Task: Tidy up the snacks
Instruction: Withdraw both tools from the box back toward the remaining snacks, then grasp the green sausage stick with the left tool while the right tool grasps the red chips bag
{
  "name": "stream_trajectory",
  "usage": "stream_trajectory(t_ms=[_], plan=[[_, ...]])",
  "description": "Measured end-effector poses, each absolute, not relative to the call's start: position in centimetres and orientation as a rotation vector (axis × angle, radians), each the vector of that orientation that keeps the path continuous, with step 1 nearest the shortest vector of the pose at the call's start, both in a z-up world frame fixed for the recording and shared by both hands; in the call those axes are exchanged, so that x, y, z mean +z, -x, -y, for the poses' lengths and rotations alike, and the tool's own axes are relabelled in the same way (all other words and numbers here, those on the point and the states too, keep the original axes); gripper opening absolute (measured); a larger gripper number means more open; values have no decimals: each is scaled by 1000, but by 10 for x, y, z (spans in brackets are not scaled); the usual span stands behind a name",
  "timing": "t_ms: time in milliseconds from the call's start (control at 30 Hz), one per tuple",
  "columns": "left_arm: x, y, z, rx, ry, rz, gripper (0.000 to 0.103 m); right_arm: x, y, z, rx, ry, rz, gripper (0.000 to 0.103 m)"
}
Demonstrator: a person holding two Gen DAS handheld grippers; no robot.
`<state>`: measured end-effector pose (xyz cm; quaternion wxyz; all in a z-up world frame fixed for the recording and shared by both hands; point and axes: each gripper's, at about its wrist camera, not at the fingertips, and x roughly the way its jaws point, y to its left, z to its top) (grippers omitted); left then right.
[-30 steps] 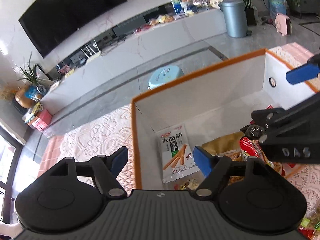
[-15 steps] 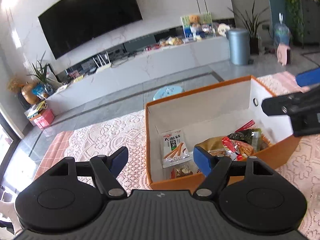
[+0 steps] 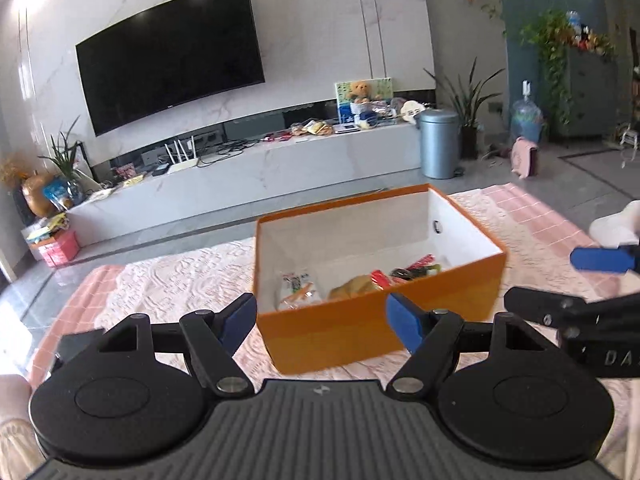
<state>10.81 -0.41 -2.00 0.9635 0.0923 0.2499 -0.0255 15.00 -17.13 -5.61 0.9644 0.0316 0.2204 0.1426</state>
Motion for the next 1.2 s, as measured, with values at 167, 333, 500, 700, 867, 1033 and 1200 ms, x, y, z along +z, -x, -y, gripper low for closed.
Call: stream_trajectory(t_ms=[167,333,500,700,867,1033,1200], plan=[[-33,-96,0,-64,-135,-525,86,-73,-120,173,259,-54,-421,85],[-44,-81,-6,-50,-100,-525,86,-87,-110,167,241,-24,-434,85],[-48,-66,-25,-61,19,-496,85,-101,-110,167,240,-48,-480,85],[-66,-78,-40,-43,69,-657,85,-115,-113,157,229,-27,-522,85],[-84,-93,-55,-27,109,-737,86,-126,-119,153,214,11,-541,85],[-101,-103,-55,-52,37,-788,87,-140,-129,154,212,8,-582,85],[-118,-112,-55,-78,-21,-804,86,-153,-138,151,260,28,-612,85]])
